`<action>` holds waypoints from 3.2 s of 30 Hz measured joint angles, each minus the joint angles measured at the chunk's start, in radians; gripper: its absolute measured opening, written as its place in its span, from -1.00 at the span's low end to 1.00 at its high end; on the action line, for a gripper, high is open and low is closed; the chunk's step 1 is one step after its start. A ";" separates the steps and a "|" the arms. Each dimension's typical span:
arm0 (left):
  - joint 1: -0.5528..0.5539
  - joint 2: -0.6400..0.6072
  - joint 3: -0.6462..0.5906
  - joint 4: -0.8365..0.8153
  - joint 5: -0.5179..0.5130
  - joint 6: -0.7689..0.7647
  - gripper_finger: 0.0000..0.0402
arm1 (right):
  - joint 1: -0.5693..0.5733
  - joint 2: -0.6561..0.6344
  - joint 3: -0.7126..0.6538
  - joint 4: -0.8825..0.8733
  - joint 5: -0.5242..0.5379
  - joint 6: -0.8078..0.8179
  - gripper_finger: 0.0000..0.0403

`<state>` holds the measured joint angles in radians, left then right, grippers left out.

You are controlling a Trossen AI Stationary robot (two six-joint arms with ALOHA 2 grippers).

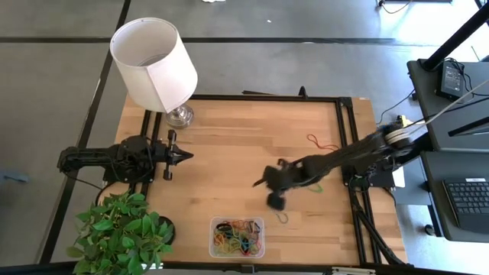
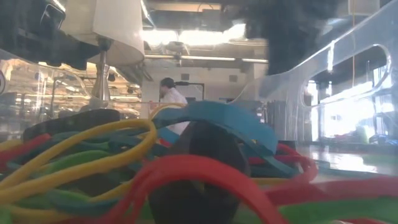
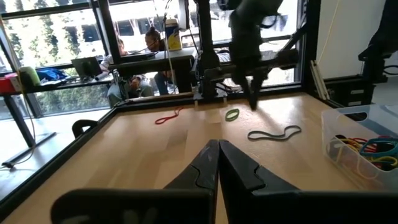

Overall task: Pick and place rubber bands into bin
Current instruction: Put the green rubber band into the transparent bin

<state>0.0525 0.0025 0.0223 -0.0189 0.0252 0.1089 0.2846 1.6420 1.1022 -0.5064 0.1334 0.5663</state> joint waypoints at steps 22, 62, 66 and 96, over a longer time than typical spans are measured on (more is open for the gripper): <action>0.000 0.000 0.000 0.000 -0.003 0.000 -0.98 | -0.062 -0.606 -0.537 -0.401 -0.129 0.109 -0.83; 0.000 0.000 0.000 0.000 -0.003 0.000 -0.97 | 0.055 -0.265 -0.442 -0.311 -0.053 0.385 -0.98; 0.000 0.000 0.000 0.000 -0.003 0.000 -0.96 | 0.094 -0.305 -0.305 -0.342 0.001 0.427 -0.99; 0.000 0.000 0.000 0.000 -0.003 0.000 -0.96 | 0.227 0.689 1.034 -0.487 0.066 0.079 -1.00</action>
<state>0.0525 0.0025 0.0222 -0.0189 0.0222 0.1093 0.5117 2.3315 2.1357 -0.9937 0.1997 0.6457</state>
